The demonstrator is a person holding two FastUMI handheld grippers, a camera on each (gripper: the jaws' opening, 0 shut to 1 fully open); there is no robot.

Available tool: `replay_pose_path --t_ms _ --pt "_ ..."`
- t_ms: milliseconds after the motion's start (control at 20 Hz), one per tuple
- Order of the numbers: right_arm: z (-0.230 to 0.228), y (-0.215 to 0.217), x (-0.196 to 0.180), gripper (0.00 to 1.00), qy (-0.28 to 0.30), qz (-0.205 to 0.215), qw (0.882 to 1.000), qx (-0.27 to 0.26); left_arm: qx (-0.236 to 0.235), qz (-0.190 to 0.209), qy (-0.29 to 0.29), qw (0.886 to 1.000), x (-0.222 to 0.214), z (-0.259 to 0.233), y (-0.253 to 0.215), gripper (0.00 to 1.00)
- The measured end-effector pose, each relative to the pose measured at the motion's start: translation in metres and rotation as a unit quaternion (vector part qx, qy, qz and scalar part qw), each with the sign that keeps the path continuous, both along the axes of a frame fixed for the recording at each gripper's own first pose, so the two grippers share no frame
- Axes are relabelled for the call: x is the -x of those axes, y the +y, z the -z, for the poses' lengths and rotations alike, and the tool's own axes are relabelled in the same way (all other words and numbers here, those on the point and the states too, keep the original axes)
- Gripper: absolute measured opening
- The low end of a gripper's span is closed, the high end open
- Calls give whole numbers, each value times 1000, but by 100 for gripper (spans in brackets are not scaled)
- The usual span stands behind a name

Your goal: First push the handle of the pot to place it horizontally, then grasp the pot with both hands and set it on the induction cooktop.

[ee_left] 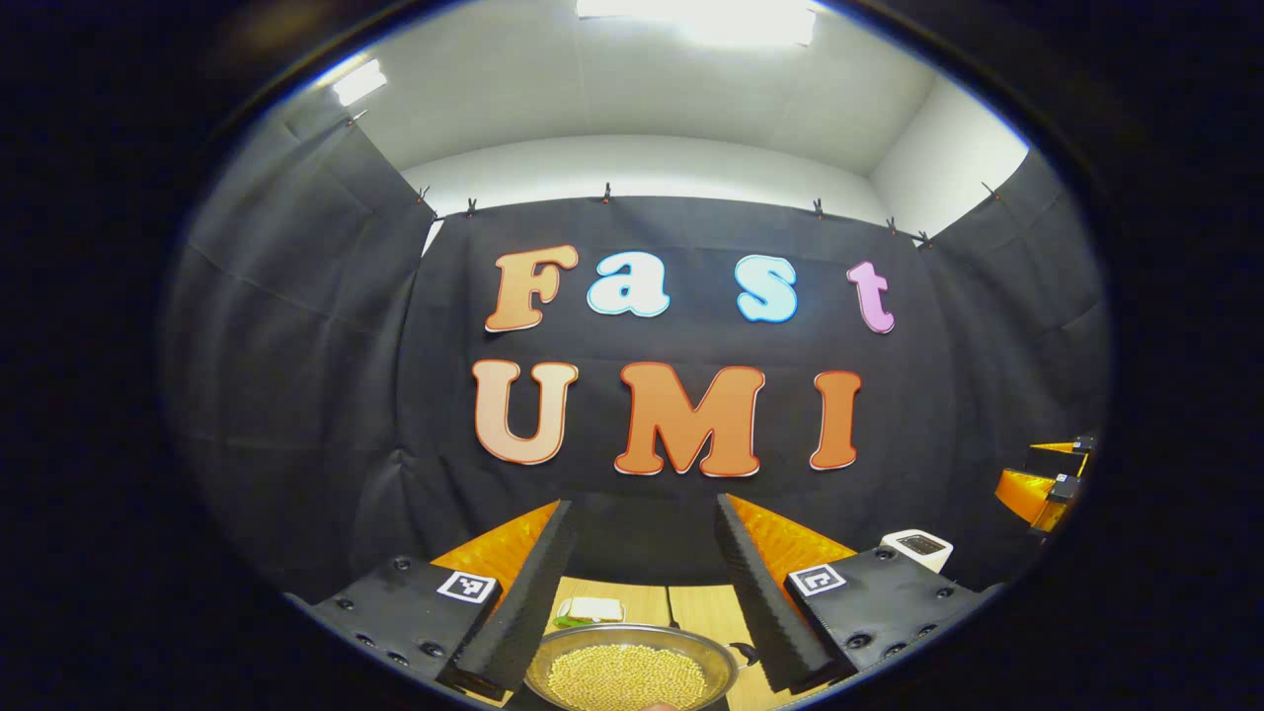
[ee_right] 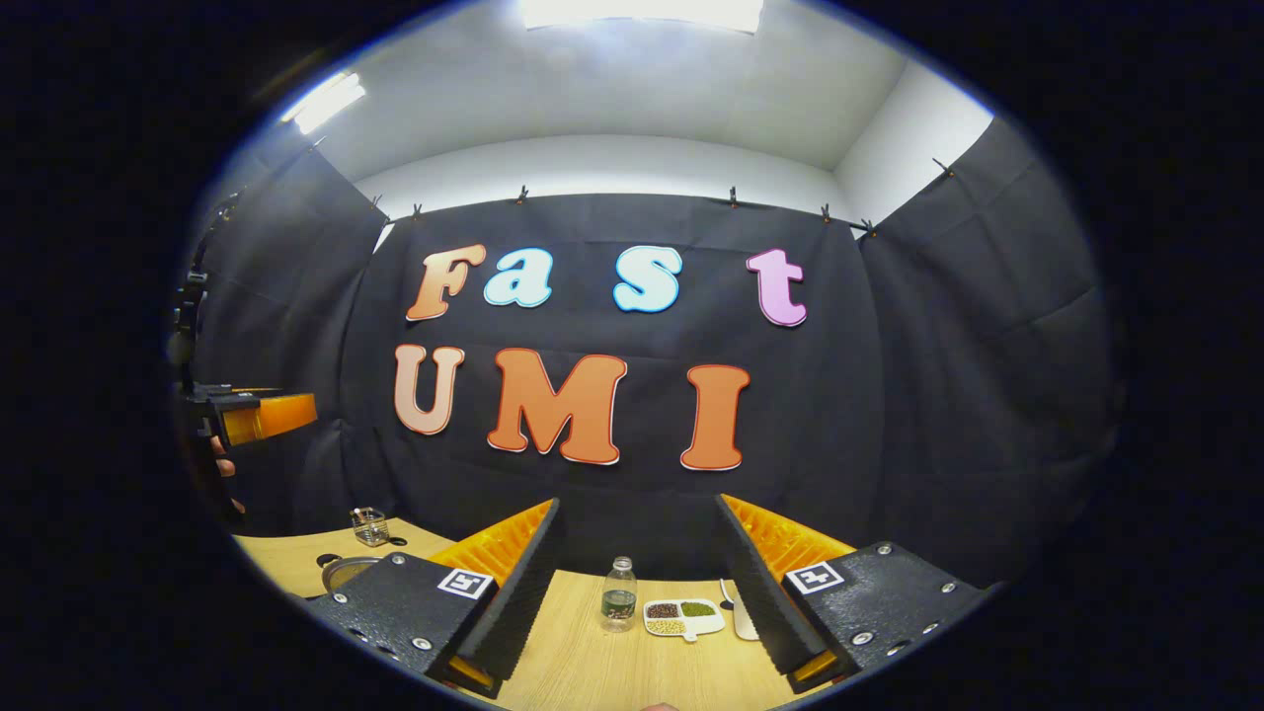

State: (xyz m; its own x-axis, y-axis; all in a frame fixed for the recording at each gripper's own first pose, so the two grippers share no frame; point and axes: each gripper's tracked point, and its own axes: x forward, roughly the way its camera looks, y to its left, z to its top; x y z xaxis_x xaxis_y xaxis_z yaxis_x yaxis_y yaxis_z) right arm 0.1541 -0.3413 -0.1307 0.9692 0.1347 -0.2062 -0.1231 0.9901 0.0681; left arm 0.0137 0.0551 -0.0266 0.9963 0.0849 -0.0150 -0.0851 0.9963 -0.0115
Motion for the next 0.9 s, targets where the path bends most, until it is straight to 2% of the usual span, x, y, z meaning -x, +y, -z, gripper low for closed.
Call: replay_pose_path --t_ms 100,150,200,250,400,550,600,700,750,900 --pt "-2 0 2 92 11 -6 1000 -7 -17 -10 -4 1000 0 -13 8 95" --pt "-3 0 3 92 16 -9 1000 -12 -30 -16 -3 999 1 -15 11 92" --pt "-5 -1 2 97 17 -9 1000 -15 -37 -16 -2 999 2 -18 8 92" --pt "-10 -4 2 92 14 -6 1000 -15 -41 -12 -1 999 3 -20 4 92" --pt "-33 -9 -5 92 -9 2 1000 -6 -49 1 -5 999 5 -36 -6 92" --pt "-49 2 -4 92 -16 -11 1000 -8 -51 -2 -15 999 9 -54 -8 92" --pt "-51 3 -5 92 -16 -14 1000 -7 -54 -4 -25 998 10 -62 -8 96" --pt "-53 6 -8 92 -14 -14 1000 -2 -58 -3 -33 998 22 -77 -6 92" --pt "-56 6 -8 92 -13 -14 1000 0 -54 4 -34 998 23 -81 -12 99" --pt "-60 12 -10 92 -7 -20 1000 -9 -48 21 -45 998 25 -97 -21 99"
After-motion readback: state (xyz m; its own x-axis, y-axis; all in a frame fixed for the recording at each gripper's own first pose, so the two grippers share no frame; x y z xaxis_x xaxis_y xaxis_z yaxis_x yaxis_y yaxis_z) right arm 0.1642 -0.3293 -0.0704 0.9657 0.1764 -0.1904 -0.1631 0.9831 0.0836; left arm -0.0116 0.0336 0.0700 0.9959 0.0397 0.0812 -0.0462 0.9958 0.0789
